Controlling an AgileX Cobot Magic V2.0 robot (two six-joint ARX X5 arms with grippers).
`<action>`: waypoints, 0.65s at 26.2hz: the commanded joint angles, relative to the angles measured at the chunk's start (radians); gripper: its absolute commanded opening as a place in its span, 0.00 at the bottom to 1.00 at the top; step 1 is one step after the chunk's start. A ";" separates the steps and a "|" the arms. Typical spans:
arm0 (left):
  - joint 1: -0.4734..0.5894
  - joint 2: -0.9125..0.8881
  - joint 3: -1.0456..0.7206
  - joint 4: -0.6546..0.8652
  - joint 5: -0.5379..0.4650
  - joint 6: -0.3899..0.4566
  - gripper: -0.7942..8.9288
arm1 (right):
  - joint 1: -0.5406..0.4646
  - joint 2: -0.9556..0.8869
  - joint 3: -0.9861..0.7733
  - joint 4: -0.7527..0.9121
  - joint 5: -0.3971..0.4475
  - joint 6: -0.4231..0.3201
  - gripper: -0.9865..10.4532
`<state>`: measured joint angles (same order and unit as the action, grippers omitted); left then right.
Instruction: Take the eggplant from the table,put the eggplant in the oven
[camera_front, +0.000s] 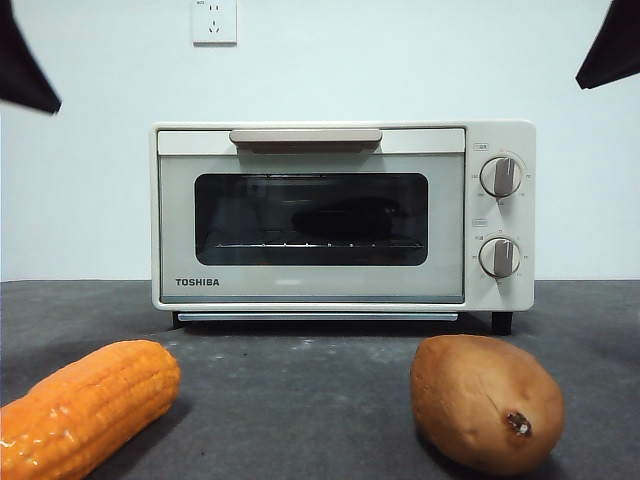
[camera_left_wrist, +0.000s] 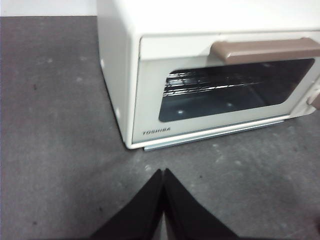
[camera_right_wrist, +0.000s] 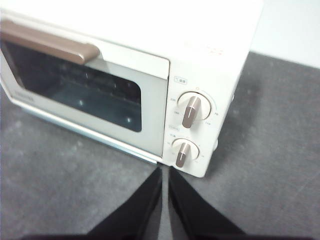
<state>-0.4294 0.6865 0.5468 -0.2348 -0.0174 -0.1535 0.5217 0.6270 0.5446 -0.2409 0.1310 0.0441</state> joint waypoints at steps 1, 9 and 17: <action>-0.017 -0.043 -0.073 0.053 -0.019 -0.032 0.09 | 0.004 -0.055 -0.091 0.080 -0.001 0.053 0.09; -0.024 -0.071 -0.116 -0.005 -0.018 -0.079 0.09 | 0.004 -0.107 -0.180 0.068 0.008 0.050 0.09; -0.024 -0.072 -0.116 -0.004 -0.018 -0.079 0.09 | 0.004 -0.108 -0.180 0.084 0.008 0.050 0.09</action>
<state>-0.4484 0.6109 0.4263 -0.2493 -0.0307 -0.2276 0.5217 0.5175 0.3561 -0.1669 0.1345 0.0837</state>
